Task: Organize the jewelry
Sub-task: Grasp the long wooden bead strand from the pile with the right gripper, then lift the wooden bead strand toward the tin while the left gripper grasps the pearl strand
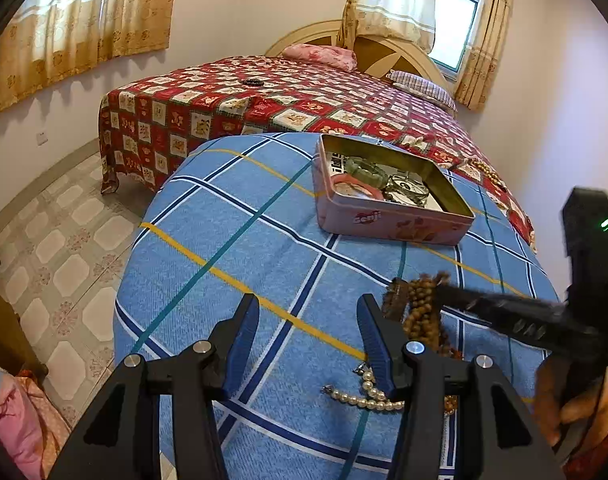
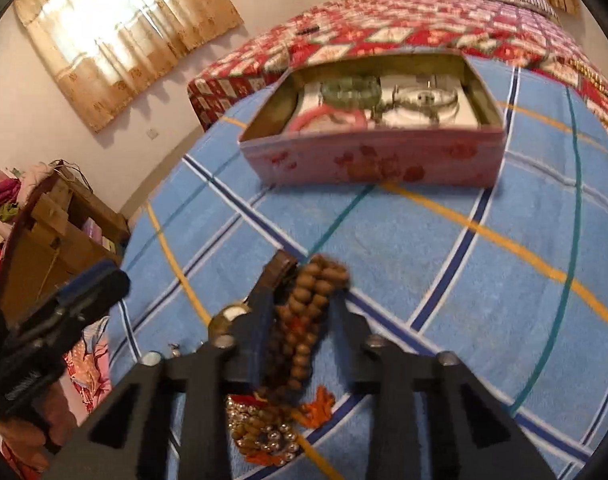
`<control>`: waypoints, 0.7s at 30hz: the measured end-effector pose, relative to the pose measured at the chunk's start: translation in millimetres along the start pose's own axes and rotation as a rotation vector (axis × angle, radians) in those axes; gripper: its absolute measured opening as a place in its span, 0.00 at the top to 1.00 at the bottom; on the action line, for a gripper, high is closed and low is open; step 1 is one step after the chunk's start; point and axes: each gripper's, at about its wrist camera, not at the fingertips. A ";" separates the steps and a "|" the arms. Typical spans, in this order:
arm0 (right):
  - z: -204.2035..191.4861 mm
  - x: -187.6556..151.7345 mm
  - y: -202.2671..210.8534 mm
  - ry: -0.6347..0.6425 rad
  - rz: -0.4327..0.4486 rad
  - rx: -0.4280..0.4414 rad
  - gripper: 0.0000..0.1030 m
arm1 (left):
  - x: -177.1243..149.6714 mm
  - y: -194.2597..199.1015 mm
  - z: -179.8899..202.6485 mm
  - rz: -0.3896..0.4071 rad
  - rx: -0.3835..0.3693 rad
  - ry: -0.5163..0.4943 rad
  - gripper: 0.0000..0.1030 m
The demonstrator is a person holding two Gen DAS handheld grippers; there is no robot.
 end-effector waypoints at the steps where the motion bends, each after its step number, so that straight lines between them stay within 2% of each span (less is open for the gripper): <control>1: 4.6 2.0 7.2 -0.010 0.021 -0.009 0.90 | -0.4 -1.2 0.1 -0.004 -0.001 -0.001 0.50; 5: 22.4 5.6 25.4 -0.044 0.076 -0.064 0.90 | -5.3 -6.3 6.1 -0.033 -0.020 -0.034 0.50; 8: 36.7 4.1 34.7 -0.077 0.096 -0.082 0.90 | -13.3 -11.5 15.0 -0.083 -0.055 -0.078 0.50; 13: 49.2 0.0 38.6 -0.093 0.095 -0.113 0.90 | -26.0 -25.3 29.3 -0.150 -0.105 -0.093 0.50; 17: 53.9 -4.3 36.2 -0.099 0.083 -0.116 0.88 | -35.5 -36.3 40.6 -0.182 -0.091 -0.130 0.50; 19: 58.5 -7.2 34.8 -0.111 0.079 -0.110 0.86 | -39.4 -41.3 41.0 -0.198 -0.085 -0.125 0.54; 21: 63.0 -10.0 34.1 -0.128 0.077 -0.112 0.86 | -40.5 -41.9 41.4 -0.191 -0.069 -0.136 0.65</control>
Point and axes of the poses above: each gripper's, at about its wrist camera, not at the fingertips, and y roughly against the way its jaws point, z to its right, x to its top, and after that the axes turned 13 degrees about y, right-handed
